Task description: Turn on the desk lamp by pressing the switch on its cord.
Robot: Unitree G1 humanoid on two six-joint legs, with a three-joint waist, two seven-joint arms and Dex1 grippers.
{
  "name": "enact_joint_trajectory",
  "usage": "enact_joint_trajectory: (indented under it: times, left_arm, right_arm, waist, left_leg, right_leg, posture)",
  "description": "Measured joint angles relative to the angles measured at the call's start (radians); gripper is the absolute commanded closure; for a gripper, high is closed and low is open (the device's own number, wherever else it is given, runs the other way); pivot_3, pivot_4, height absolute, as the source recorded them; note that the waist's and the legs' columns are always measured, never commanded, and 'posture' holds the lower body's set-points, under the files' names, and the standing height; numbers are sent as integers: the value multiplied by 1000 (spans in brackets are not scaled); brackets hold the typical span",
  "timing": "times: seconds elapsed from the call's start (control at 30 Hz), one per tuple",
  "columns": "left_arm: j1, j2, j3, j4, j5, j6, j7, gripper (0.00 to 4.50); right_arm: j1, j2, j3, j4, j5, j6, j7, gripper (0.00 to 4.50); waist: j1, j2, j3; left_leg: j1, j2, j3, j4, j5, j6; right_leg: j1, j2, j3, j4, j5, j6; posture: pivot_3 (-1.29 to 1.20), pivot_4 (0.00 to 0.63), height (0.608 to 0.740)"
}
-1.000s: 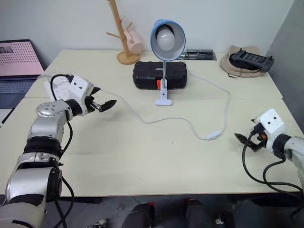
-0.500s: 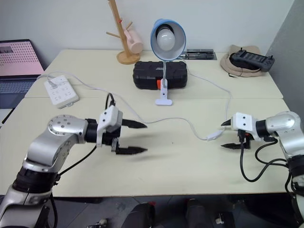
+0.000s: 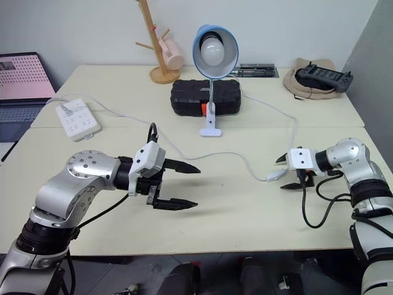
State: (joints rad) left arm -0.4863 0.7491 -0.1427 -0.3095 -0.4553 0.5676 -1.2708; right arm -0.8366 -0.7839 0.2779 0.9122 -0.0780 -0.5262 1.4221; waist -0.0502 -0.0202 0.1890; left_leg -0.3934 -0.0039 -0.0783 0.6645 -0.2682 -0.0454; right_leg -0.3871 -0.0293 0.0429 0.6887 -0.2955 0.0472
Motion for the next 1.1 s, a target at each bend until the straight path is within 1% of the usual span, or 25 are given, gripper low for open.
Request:
enact_joint_trajectory:
  times: [0.07,0.27,0.3,0.37,0.4,0.47,0.67,0.7,0.73,0.8,0.87,0.93,1.0,1.1]
  left_arm:
    - [0,0,0,0,0,-5,1,0]
    - [0,-16,-10,0,8,-13,33,0]
    - [0,-19,-10,0,7,-13,38,0]
    - [0,-23,-10,0,6,-12,41,0]
    - [0,-25,-10,0,7,-12,42,0]
    - [0,-26,-10,0,7,-12,44,0]
    - [12,-28,-10,-12,2,-8,61,0]
    - [14,-29,-10,-13,-3,-3,64,0]
    - [16,-33,-6,-11,-15,15,76,0]
    - [17,-67,16,14,-45,72,120,0]
    - [20,-102,47,40,-104,162,174,0]
    - [23,-145,105,50,-187,275,237,0]
    - [22,-198,154,52,-259,365,304,0]
    - [20,-279,198,57,-353,470,403,0]
  right_arm:
    - [-6,0,0,24,-7,-16,7,1373]
    - [-17,0,-4,57,-18,-35,12,2734]
    - [-17,0,-6,58,-18,-35,12,2888]
    - [-17,3,-13,59,-17,-31,12,3474]
    - [-17,6,-19,59,-16,-25,13,3634]
    - [-17,12,-26,58,-10,-1,15,4135]
    - [8,24,-45,29,24,65,21,4145]
    - [17,26,-58,9,37,104,20,4145]
    - [30,38,-86,-29,75,217,11,4145]
    - [48,79,-155,-138,183,531,-27,4145]
    - [86,85,-214,-328,308,871,-62,4145]
    - [140,73,-273,-528,424,1140,-102,4145]
    - [178,73,-323,-692,534,1346,-155,4145]
    - [206,95,-403,-867,671,1586,-252,4145]
  waist:
    - [0,0,0]
    - [-1,0,0]
    - [-1,0,0]
    - [-1,0,0]
    - [-1,0,0]
    - [-1,0,0]
    - [-1,0,0]
    - [0,0,0]
    - [0,0,0]
    - [1,0,0]
    - [3,0,0]
    - [10,1,0]
    - [15,1,0]
    - [20,1,0]
  left_leg:
    - [0,0,0,0,0,0]
    - [1,0,0,0,0,0]
    - [1,0,0,0,0,0]
    - [1,0,0,0,0,0]
    - [1,0,0,0,0,0]
    - [1,0,0,0,0,0]
    - [1,0,0,0,0,0]
    - [1,0,-1,0,0,0]
    - [0,1,-1,0,0,0]
    - [0,1,-1,0,0,0]
    - [0,0,-3,1,0,0]
    - [-2,0,-5,1,0,0]
    - [-3,-1,-5,1,0,0]
    - [-3,-2,-5,1,0,0]
  right_leg:
    - [0,0,0,0,0,0]
    - [0,0,0,1,0,0]
    - [0,0,0,1,0,0]
    - [0,0,0,0,0,0]
    - [0,0,0,0,0,0]
    - [0,0,0,0,0,0]
    - [0,0,1,1,0,0]
    - [0,0,0,1,0,0]
    - [0,0,0,1,0,0]
    - [-1,0,1,3,0,0]
    - [-1,0,0,4,0,-1]
    - [-1,-1,-2,3,-1,-1]
    - [-2,-1,-2,2,-1,-1]
    - [-1,-2,-3,2,0,-1]
  posture:
    - [0,150,740]
    - [0,150,740]
    - [0,150,740]
    - [0,150,740]
    - [0,150,740]
    - [0,150,740]
    - [0,150,740]
    - [0,150,740]
    - [0,150,740]
    - [0,150,740]
    - [0,150,740]
    - [0,150,740]
    - [0,150,740]
    - [0,150,740]
